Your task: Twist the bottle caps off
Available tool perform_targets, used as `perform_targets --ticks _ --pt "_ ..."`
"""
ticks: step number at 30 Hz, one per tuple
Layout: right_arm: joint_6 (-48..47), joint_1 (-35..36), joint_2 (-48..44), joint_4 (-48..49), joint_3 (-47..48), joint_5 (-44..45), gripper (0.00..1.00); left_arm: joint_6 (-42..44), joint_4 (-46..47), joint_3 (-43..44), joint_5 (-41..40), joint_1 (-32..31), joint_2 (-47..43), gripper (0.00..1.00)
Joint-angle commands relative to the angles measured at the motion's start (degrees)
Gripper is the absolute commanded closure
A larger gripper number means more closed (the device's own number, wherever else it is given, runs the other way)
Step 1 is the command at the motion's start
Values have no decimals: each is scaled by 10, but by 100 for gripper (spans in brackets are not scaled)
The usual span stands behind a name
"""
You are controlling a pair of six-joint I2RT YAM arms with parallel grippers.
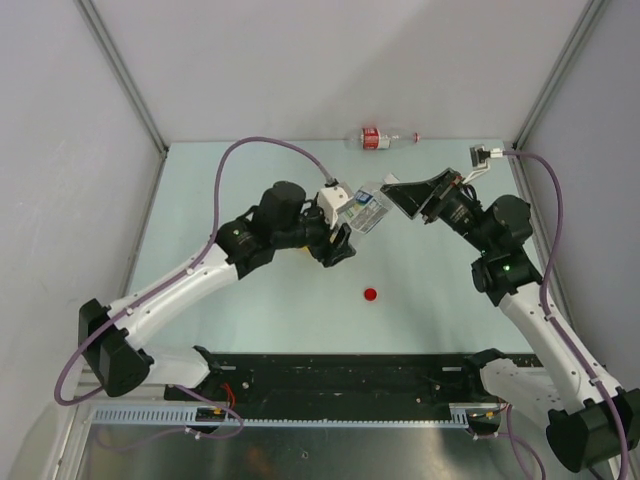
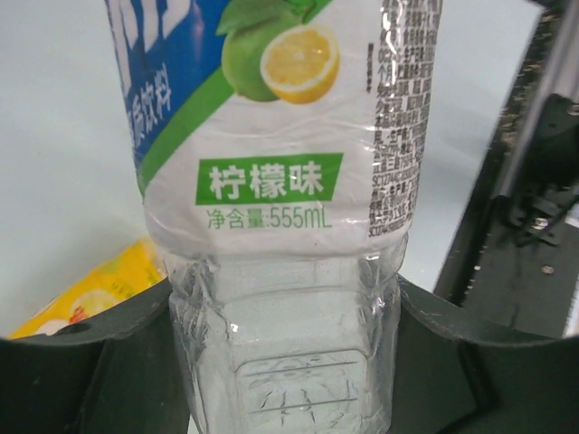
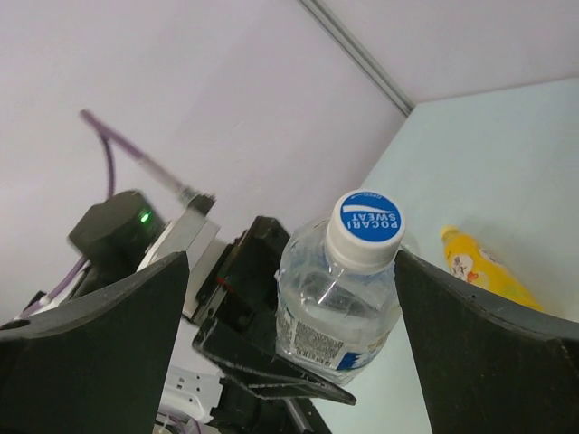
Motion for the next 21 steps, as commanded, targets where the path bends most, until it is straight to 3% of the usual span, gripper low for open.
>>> perform_targets --ticks 1,4,8,12,21 --pt "-8 7 17 -54 50 34 1 45 -15 -6 -181 -43 -32 66" --pt "-31 12 31 -121 84 61 1 51 -16 -13 -282 -68 -35 66" --pt "-47 18 41 -162 107 85 1 59 -17 -17 -358 -97 -36 66" --pt "-49 21 57 -185 116 98 8 70 -18 -21 -429 -128 -32 66" --pt "-53 43 96 -216 131 122 23 75 -19 -22 -462 -143 -30 66"
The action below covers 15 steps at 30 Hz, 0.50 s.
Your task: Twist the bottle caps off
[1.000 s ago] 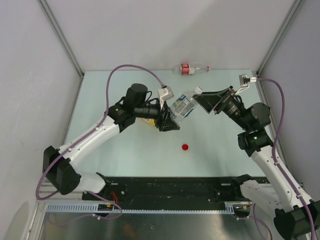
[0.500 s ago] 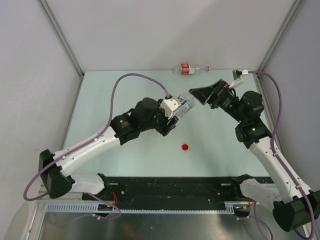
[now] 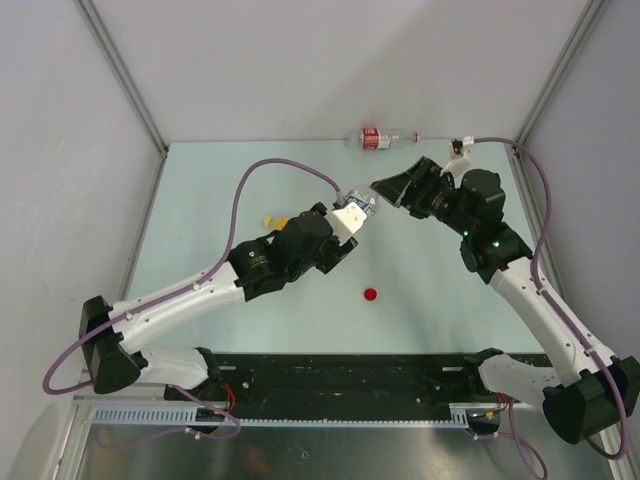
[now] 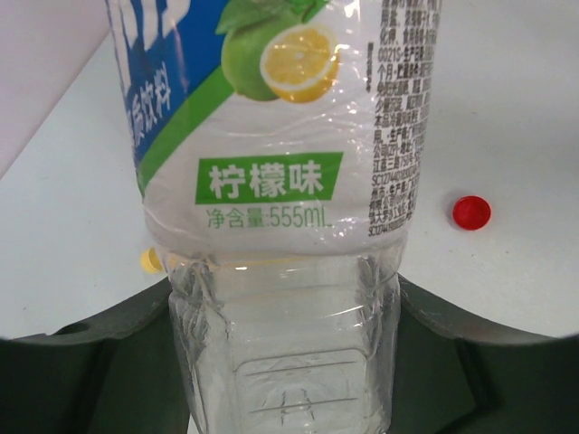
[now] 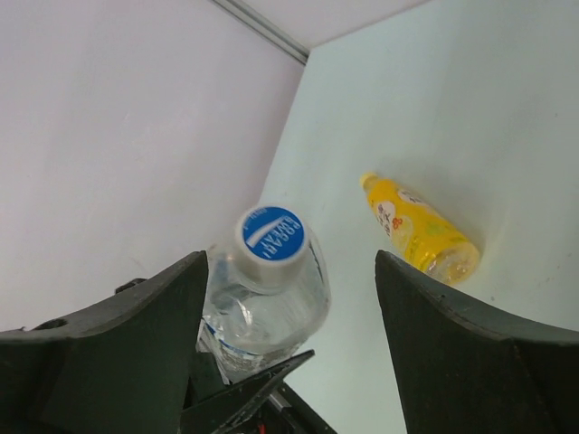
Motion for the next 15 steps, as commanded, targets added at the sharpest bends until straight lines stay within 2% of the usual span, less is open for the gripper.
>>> perform_targets --ticks 1,7,15 --pt "-4 12 8 -2 25 21 24 15 13 1 -40 -6 -16 66" --pt "8 15 15 16 25 17 32 22 12 -2 -61 -17 -13 67" --pt "22 10 16 24 25 22 35 22 11 0 -65 -26 -5 66"
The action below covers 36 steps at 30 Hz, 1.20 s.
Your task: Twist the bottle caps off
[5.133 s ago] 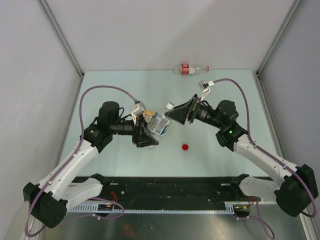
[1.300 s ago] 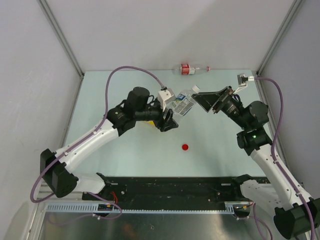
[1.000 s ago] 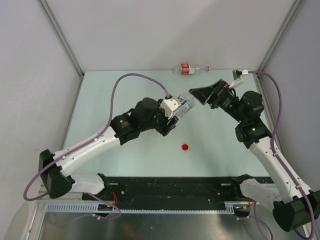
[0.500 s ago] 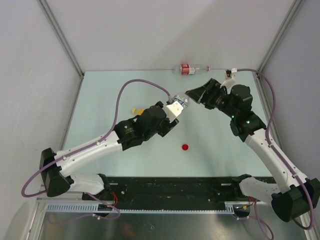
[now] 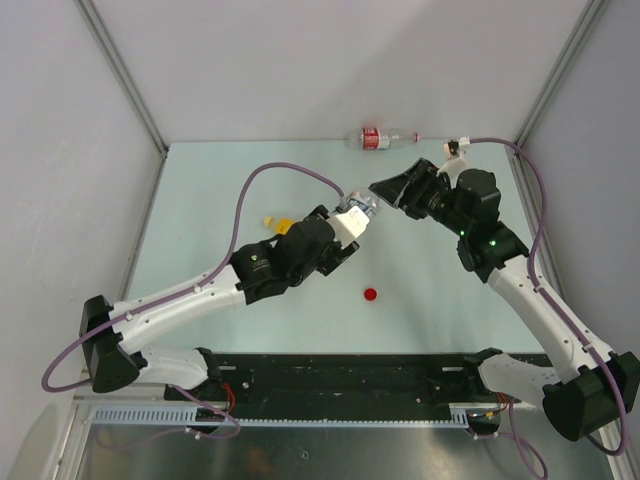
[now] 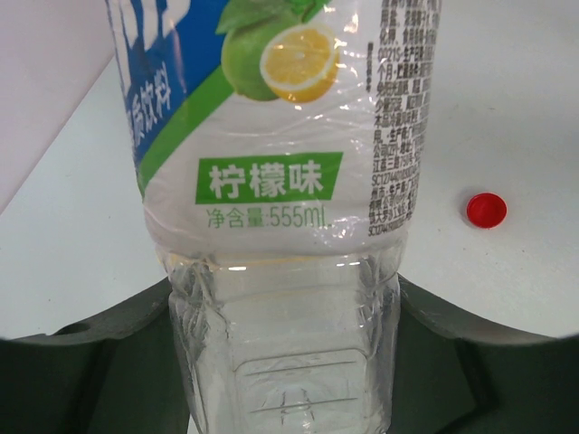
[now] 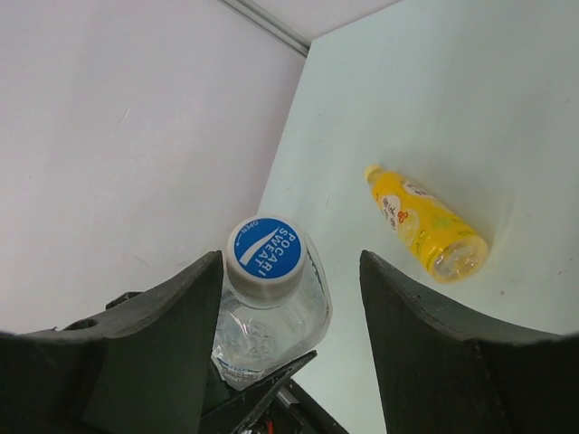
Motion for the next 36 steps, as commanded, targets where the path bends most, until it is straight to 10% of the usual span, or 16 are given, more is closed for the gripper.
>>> perform_targets --ticks 1,11,22,28,36 --pt "12 -2 2 31 24 15 35 12 13 1 -21 -9 -5 67" --pt "27 -1 -7 66 25 23 39 13 11 2 -19 -12 -3 66" --pt "38 4 -1 87 19 26 66 16 9 3 -21 -17 0 66" --pt "35 8 -5 99 13 27 97 15 9 3 -18 -18 1 66" --pt "-6 18 -23 141 -6 -5 100 9 9 3 -2 -18 -4 68"
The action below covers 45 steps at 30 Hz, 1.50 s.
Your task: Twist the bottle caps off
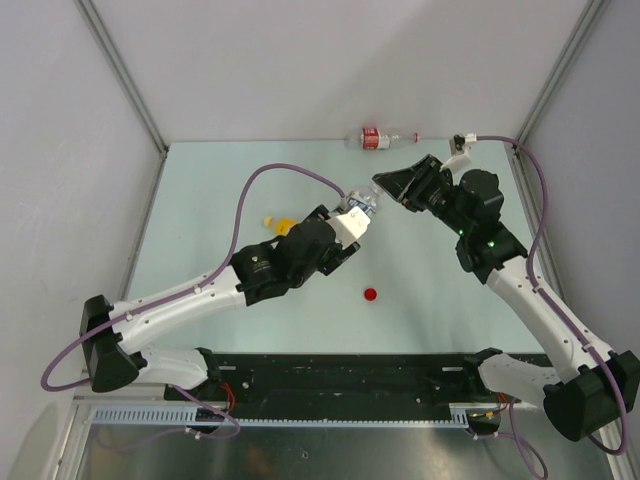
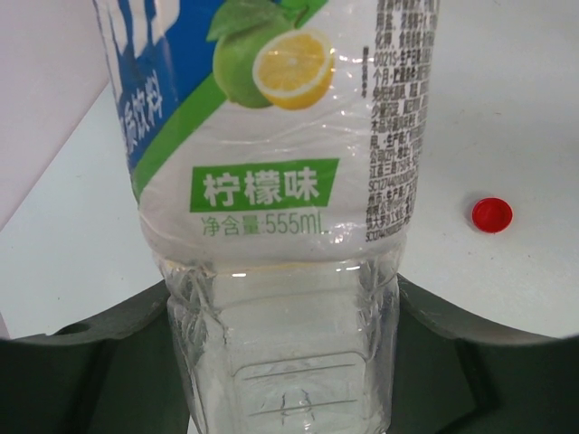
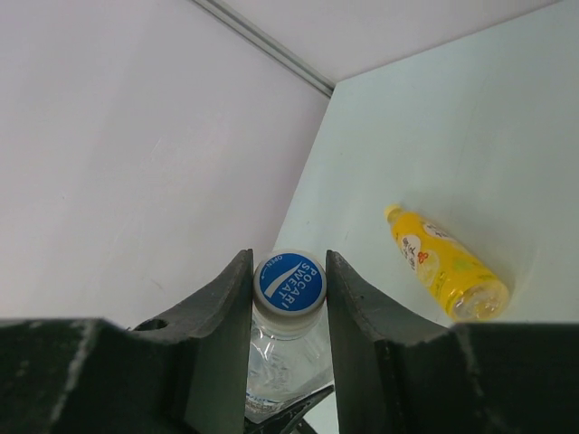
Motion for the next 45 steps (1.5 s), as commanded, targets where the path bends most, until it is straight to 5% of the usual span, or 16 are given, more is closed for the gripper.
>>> perform_targets --ticks 1,12,22,38,45 --pt "-30 10 -24 82 -5 -36 100 5 3 3 19 -7 -5 68" --pt "-40 3 -42 167 -41 -147 100 -12 6 5 135 5 -40 86" --pt "-51 -8 -66 237 -61 -238 100 -10 34 -8 374 35 -84 87" --pt "-116 2 -101 328 -81 -385 100 -6 51 10 909 102 -79 91" --pt "-157 22 -117 340 -85 -424 100 0 51 12 953 117 -84 92"
